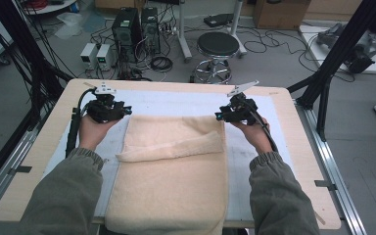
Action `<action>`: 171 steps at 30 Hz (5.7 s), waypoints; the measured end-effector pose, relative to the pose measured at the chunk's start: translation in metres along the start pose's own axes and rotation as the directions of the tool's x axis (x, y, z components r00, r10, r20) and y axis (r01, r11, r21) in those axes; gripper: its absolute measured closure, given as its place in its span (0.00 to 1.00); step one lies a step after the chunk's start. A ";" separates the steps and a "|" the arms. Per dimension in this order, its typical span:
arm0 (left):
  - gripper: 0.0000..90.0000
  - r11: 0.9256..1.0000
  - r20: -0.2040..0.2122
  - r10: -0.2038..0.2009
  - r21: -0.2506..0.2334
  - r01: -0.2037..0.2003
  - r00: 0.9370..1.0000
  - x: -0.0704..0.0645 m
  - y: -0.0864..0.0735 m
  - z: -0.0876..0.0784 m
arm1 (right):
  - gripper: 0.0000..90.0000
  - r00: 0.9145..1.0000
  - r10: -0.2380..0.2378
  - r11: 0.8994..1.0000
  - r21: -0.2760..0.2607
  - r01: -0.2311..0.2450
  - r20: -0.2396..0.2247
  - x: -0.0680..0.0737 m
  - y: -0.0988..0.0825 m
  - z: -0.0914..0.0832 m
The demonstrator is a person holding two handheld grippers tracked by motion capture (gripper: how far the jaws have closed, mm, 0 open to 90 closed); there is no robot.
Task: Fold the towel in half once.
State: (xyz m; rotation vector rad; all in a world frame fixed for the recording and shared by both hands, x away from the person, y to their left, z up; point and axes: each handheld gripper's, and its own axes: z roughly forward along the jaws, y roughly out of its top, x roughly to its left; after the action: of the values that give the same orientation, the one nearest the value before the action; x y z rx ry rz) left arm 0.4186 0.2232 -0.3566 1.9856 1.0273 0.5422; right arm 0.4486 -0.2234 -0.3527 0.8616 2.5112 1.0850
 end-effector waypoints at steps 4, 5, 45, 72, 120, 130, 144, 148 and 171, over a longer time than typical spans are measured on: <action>0.63 1.000 0.047 0.003 -0.019 -0.003 0.999 -0.007 -0.018 -0.007 | 0.59 0.999 0.018 1.000 -0.006 -0.018 -0.037 0.011 -0.009 -0.003; 0.62 1.000 0.063 0.003 -0.009 -0.003 0.998 -0.008 -0.021 -0.009 | 0.58 0.999 0.016 1.000 -0.011 -0.017 -0.049 0.015 -0.012 -0.004; 0.58 0.989 0.344 0.125 0.035 -0.146 0.931 -0.058 -0.113 -0.045 | 0.69 0.964 -0.096 0.995 0.004 0.100 -0.250 0.087 -0.065 -0.027; 0.84 0.980 0.248 0.178 0.047 -0.195 0.952 -0.068 -0.127 -0.035 | 0.92 0.972 -0.096 0.993 0.051 0.110 -0.214 0.102 -0.116 -0.006; 0.59 0.990 0.220 0.136 -0.053 -0.127 0.966 -0.072 -0.108 -0.075 | 0.54 0.980 -0.066 0.997 -0.062 0.055 -0.187 0.097 -0.090 -0.046; 0.49 0.999 0.099 0.041 -0.029 -0.038 0.994 -0.044 -0.080 -0.031 | 0.44 0.999 0.003 0.999 -0.053 -0.006 -0.054 0.050 -0.072 -0.007; 0.48 0.993 0.069 -0.092 0.084 0.086 0.993 -0.015 -0.079 0.025 | 0.38 0.995 0.096 0.995 0.038 -0.094 -0.039 0.021 -0.088 0.030; 0.48 0.992 0.083 -0.083 0.099 0.075 0.993 -0.016 -0.082 0.032 | 0.47 0.994 0.095 0.995 0.043 -0.093 -0.059 0.019 -0.088 0.032; 0.93 0.998 -0.068 -0.027 -0.058 0.023 0.997 0.007 0.016 0.017 | 0.91 0.999 -0.006 0.999 -0.053 0.008 0.051 -0.013 0.013 0.010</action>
State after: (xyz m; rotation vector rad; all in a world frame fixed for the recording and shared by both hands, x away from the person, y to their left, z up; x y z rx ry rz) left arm 0.4418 0.2151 -0.3531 1.9135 1.0657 0.6231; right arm 0.4690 -0.2192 -0.3493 0.8542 2.4313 1.1085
